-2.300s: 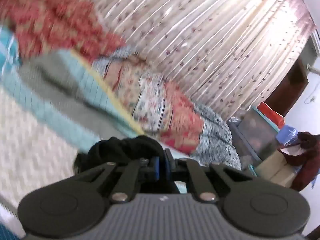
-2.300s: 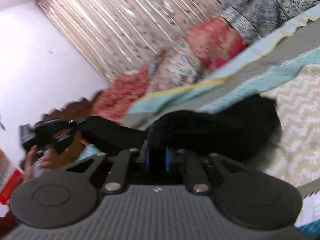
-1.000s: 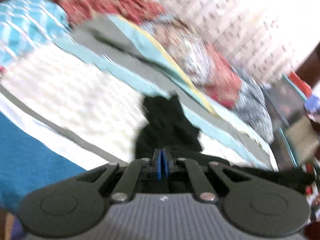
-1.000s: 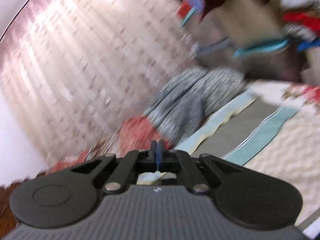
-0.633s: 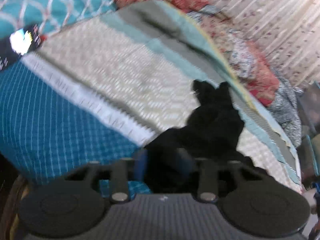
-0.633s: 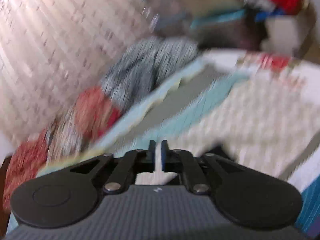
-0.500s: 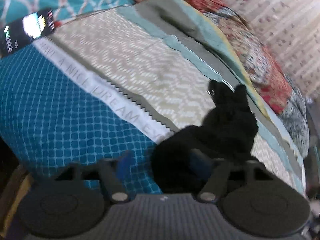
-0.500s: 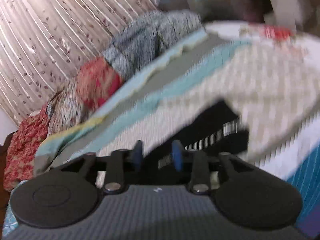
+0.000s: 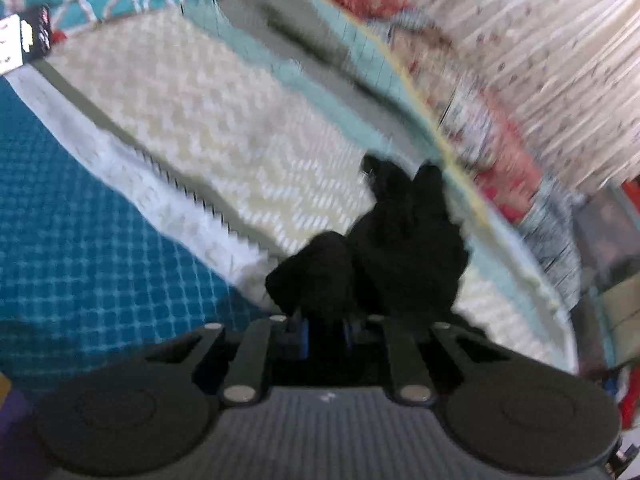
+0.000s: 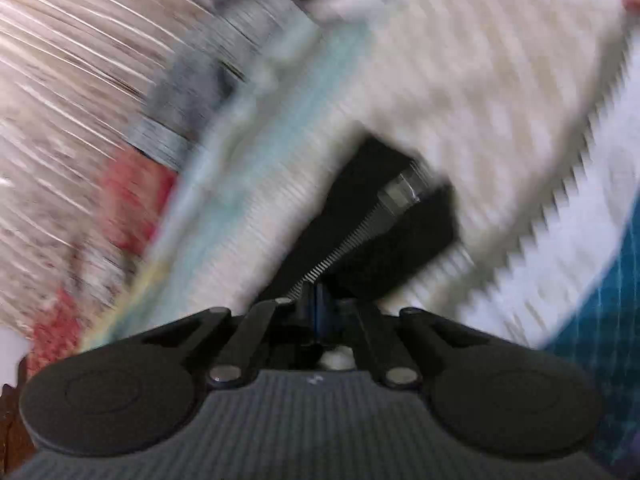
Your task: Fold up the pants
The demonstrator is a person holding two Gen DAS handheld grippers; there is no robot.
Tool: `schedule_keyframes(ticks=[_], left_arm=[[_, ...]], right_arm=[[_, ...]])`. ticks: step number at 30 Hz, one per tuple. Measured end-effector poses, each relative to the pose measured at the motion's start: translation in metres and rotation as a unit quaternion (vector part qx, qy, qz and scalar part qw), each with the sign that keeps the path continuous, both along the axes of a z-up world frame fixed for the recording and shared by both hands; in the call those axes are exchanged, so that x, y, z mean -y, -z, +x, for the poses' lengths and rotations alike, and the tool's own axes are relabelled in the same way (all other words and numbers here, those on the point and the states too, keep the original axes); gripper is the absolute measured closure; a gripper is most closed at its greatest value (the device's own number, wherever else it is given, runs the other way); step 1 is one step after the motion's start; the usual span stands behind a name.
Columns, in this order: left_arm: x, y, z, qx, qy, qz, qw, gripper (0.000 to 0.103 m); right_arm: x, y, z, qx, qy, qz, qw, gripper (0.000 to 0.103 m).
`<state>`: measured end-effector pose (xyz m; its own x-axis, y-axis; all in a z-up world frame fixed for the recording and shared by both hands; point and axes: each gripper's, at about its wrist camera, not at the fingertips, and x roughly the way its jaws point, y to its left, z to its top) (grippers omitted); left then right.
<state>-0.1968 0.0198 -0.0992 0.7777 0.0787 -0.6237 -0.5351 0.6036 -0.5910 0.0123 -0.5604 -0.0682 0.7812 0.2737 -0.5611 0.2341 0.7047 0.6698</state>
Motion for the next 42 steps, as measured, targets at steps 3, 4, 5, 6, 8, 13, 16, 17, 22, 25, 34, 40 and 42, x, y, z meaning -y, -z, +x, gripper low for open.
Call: schedule_keyframes(ticks=[3,4,5,6,8,13,16,17,22,25,34,40,42], left_arm=[[-0.005,-0.034,-0.021,0.032,-0.002,0.031,0.999,0.09],[-0.005,-0.045,-0.024,0.038,-0.008,0.046,0.9982,0.09],[-0.006,-0.054,-0.027,0.043,-0.012,0.059,0.9972,0.09],[-0.006,-0.06,-0.029,0.048,-0.017,0.069,0.9963,0.09],[-0.005,-0.063,-0.026,0.044,-0.02,0.072,0.9962,0.09],[-0.002,-0.045,-0.012,-0.006,-0.018,0.058,0.9981,0.09],[-0.007,-0.034,-0.017,-0.017,-0.032,0.037,0.9986,0.09],[-0.007,-0.032,-0.019,-0.019,-0.035,0.035,0.9986,0.09],[-0.021,-0.015,-0.018,-0.037,-0.034,0.018,0.9986,0.09],[-0.023,-0.011,-0.012,-0.042,-0.032,0.018,0.9985,0.09],[-0.016,-0.036,-0.007,-0.036,-0.027,0.042,0.9981,0.09],[-0.04,-0.116,0.06,0.039,0.001,0.094,0.9948,0.091],[-0.036,-0.156,0.075,0.089,0.013,0.116,0.9892,0.091]], right_arm=[[-0.016,-0.036,0.01,0.063,-0.028,-0.021,0.997,0.1],[-0.021,-0.044,0.018,0.071,-0.036,-0.021,0.997,0.1],[-0.027,-0.049,0.027,0.079,-0.045,-0.023,0.996,0.1],[-0.03,-0.054,0.041,0.082,-0.055,-0.029,0.995,0.1],[-0.045,-0.051,0.07,0.078,-0.074,-0.057,0.993,0.1],[-0.058,-0.012,0.151,0.037,-0.123,-0.132,0.983,0.095],[-0.035,0.015,0.173,-0.006,-0.105,-0.138,0.985,0.082],[-0.02,0.021,0.163,0.002,-0.096,-0.111,0.989,0.082],[0.02,0.044,0.097,0.029,-0.069,-0.083,0.994,0.079],[0.019,0.056,0.084,0.0,-0.071,-0.086,0.994,0.057],[0.008,0.086,0.154,-0.077,-0.027,-0.027,0.996,0.097],[0.033,-0.043,0.18,0.046,0.007,-0.004,0.999,0.098],[0.046,-0.086,0.173,0.087,0.022,-0.01,0.996,0.097]])
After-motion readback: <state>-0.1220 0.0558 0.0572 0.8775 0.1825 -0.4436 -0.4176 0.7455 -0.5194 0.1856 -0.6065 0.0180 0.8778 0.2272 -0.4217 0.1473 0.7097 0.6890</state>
